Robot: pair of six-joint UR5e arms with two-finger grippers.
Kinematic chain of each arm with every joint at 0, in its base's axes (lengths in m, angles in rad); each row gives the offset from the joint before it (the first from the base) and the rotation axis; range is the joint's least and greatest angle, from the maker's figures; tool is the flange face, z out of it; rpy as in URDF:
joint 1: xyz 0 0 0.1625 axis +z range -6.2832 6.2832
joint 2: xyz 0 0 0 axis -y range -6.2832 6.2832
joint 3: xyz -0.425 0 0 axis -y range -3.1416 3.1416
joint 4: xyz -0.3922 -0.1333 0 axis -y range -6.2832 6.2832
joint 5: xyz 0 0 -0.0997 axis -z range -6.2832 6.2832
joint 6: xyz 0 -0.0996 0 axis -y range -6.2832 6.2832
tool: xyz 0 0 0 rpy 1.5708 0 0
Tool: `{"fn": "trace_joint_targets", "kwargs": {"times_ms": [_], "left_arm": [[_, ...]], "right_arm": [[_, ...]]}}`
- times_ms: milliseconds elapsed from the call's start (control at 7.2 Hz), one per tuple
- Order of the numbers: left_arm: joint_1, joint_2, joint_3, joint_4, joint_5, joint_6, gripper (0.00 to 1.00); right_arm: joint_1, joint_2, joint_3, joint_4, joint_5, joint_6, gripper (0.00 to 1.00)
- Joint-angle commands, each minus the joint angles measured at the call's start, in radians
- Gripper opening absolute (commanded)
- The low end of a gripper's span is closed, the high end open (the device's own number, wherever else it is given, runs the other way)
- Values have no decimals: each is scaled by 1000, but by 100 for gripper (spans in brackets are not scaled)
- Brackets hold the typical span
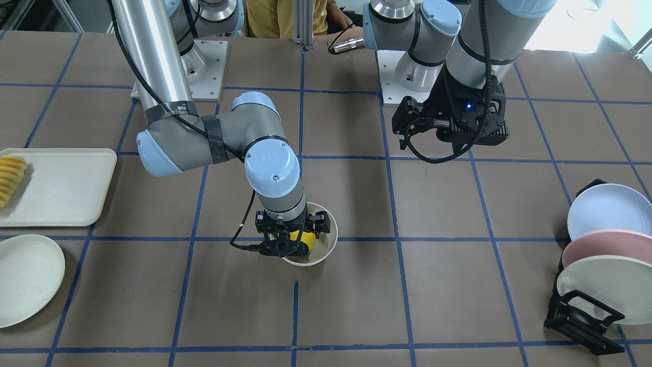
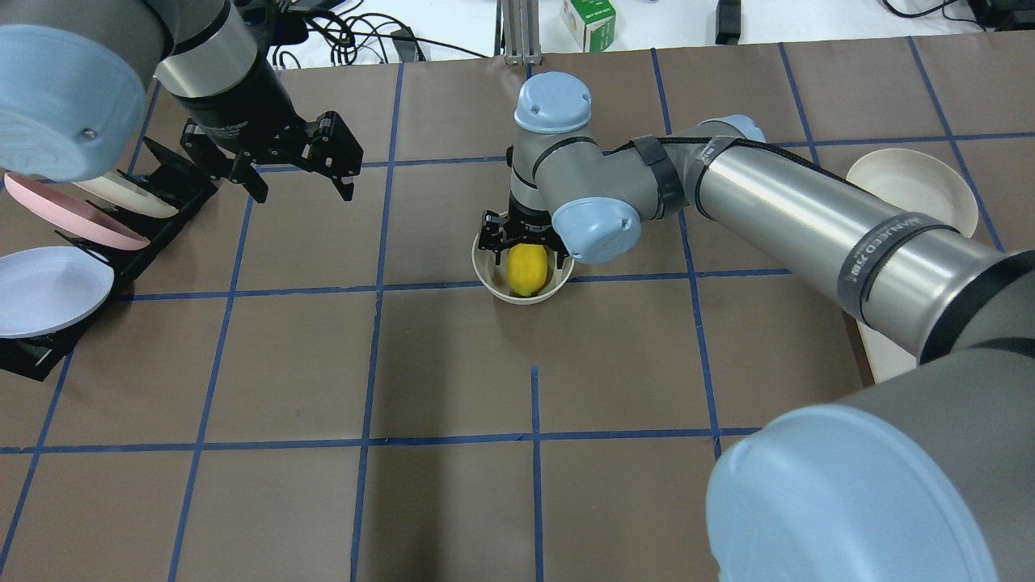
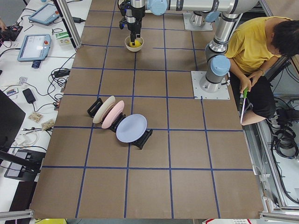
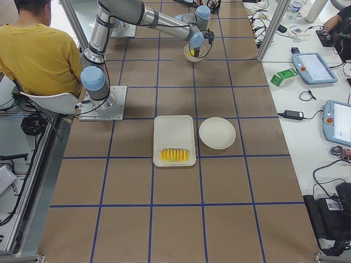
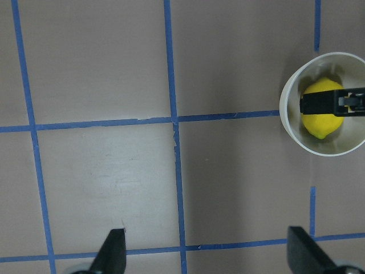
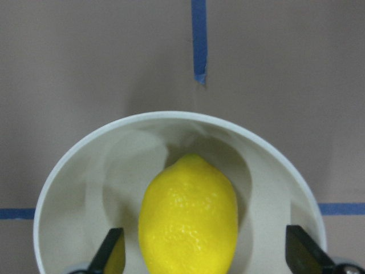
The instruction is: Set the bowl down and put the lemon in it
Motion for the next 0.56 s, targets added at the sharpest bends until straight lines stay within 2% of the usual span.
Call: {"fn": "trace_joint_targets", "kwargs": {"times_ms": [0,139,417], "left_arm": [[0,0,-1,0,-3,0,100],[0,2,-1,0,-4,0,100],[-2,2,-1,-2,-6,-2,100]], "right_arm": [[-8,-62,-14,35,-28,-1,100],[-34,-103,-23,82,-30,-24,100],[-157,-197,-28,190,-43,-154,100]]}}
